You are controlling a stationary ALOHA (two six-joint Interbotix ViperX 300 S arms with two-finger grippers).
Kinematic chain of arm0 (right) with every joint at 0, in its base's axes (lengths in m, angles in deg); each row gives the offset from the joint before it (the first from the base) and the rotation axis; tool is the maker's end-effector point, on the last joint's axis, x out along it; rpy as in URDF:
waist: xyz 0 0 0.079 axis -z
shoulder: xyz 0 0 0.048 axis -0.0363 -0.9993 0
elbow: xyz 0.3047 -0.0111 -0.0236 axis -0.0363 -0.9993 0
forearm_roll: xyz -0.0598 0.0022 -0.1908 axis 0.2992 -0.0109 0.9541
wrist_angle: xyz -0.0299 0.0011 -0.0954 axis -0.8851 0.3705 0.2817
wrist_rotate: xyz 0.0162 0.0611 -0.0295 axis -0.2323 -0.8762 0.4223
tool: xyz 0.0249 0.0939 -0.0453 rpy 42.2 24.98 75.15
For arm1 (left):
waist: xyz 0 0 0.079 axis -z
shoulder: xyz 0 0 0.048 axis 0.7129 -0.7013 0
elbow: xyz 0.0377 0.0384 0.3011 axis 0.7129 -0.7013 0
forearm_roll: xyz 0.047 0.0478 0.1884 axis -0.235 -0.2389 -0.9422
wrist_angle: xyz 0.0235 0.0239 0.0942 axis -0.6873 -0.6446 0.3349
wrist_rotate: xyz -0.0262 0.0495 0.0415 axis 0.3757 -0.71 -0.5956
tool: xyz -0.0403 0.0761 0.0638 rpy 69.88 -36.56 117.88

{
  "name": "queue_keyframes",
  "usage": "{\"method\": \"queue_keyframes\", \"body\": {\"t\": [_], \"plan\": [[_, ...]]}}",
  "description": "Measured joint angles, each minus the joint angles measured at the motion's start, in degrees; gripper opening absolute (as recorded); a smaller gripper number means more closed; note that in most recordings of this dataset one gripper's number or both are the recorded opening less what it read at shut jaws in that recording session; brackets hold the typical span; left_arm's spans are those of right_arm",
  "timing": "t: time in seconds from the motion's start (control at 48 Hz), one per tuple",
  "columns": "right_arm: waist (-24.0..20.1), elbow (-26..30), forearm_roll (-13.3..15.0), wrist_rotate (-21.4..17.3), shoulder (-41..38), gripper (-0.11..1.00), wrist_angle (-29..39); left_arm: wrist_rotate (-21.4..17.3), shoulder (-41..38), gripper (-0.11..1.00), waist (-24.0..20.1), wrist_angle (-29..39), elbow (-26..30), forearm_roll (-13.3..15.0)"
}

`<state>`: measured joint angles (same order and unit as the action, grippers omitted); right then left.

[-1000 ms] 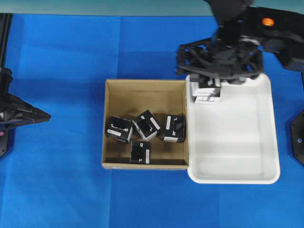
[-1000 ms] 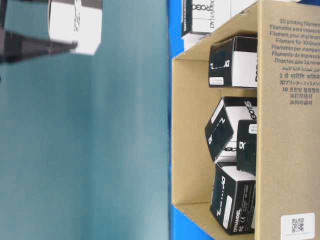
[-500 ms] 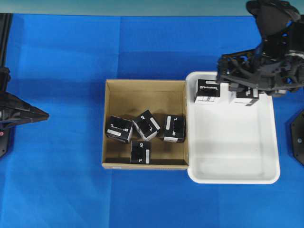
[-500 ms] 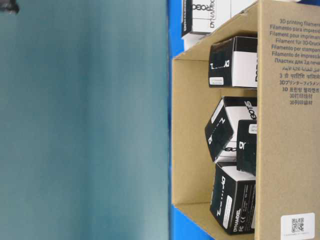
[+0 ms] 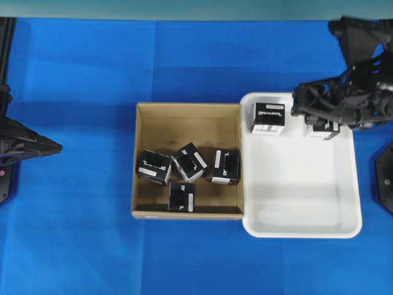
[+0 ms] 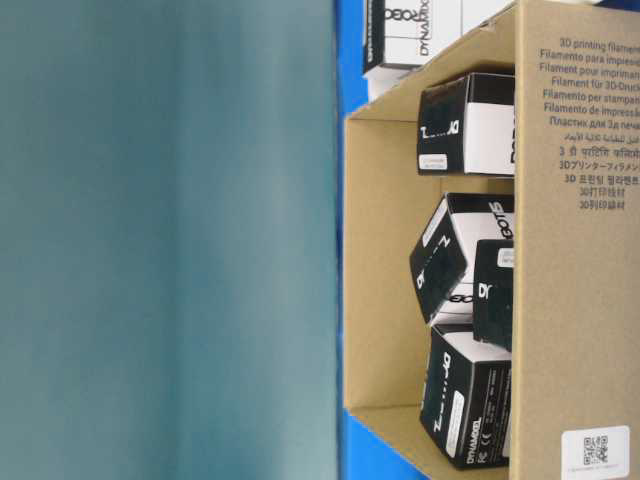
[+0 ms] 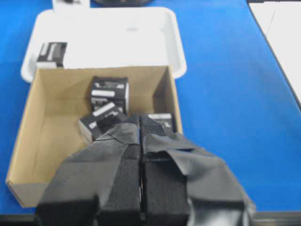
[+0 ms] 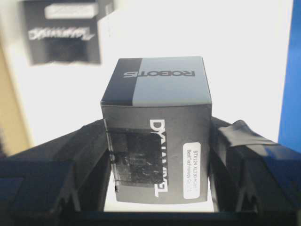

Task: Pick a box that is randomly placed inside the cardboard box.
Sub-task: 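Lower the held box into the tray beside the other box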

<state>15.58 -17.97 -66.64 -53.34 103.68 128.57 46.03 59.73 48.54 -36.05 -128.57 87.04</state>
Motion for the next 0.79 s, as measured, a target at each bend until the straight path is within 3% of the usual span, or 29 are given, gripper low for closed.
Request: {"method": "queue_keyframes", "body": {"t": [0.333, 0.792], "plan": [[1.6, -3.1, 1.6, 0.5, -1.3, 0.60, -2.6, 0.1, -0.8, -0.07, 0.3, 0.0, 0.7, 0.0], [3.5, -5.0, 1.8, 1.3, -9.7, 0.60, -13.2, 0.1, -1.7, -0.07, 0.3, -0.2, 0.7, 0.0]]}}
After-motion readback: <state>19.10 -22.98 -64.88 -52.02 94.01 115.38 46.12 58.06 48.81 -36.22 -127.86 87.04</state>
